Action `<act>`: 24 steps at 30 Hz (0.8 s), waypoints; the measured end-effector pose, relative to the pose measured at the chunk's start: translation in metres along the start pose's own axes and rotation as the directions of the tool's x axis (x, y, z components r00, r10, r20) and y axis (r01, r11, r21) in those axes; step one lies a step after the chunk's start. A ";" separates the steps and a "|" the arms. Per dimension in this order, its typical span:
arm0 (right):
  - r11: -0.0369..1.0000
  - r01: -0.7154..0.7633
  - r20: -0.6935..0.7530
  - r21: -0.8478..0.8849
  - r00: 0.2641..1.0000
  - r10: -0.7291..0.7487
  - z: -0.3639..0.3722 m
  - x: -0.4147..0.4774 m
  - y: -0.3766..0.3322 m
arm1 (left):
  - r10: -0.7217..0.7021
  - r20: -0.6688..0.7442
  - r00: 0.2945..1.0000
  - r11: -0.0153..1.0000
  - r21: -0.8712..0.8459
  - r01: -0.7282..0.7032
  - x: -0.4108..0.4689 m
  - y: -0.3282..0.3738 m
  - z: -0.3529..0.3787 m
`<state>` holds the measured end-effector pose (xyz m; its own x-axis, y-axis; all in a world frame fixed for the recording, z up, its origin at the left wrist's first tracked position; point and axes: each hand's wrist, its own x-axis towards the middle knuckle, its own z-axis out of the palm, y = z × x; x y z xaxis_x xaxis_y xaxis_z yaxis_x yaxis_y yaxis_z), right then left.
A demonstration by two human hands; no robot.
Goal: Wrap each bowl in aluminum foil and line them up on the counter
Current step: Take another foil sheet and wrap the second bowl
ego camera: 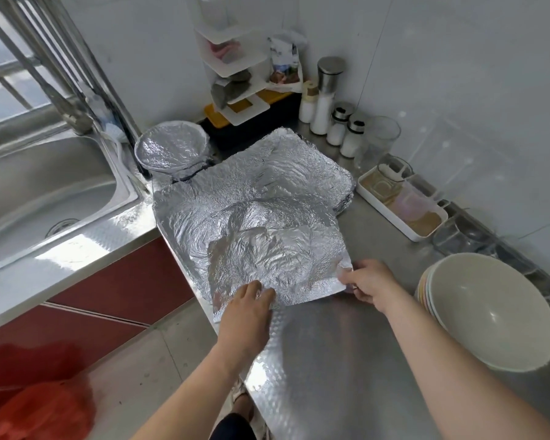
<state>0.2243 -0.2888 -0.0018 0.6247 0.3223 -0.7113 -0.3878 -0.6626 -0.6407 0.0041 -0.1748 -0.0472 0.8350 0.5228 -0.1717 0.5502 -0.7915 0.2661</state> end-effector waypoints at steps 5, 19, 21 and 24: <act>0.961 0.245 -0.023 -0.125 0.968 -0.250 -0.014 -0.005 0.004 | 0.007 -0.027 1.000 1.000 -0.015 -0.007 0.001 0.000 0.005; 0.940 0.125 0.092 -0.317 0.991 -0.101 -0.027 0.005 0.012 | 0.023 -0.025 0.999 1.000 -0.001 -0.023 0.003 -0.001 0.008; 0.973 0.057 0.070 -0.224 0.997 -0.042 -0.029 0.006 0.011 | 0.021 -0.024 0.999 1.000 -0.007 -0.022 0.003 -0.001 0.008; 0.999 -0.015 0.023 -0.029 1.000 0.015 -0.028 0.006 0.012 | 0.019 -0.032 0.999 1.000 0.001 -0.019 0.002 -0.002 0.008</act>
<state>0.2426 -0.3138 -0.0062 0.6027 0.3279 -0.7275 -0.3768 -0.6868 -0.6216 0.0050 -0.1743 -0.0554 0.8449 0.5174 -0.1359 0.5341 -0.8016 0.2686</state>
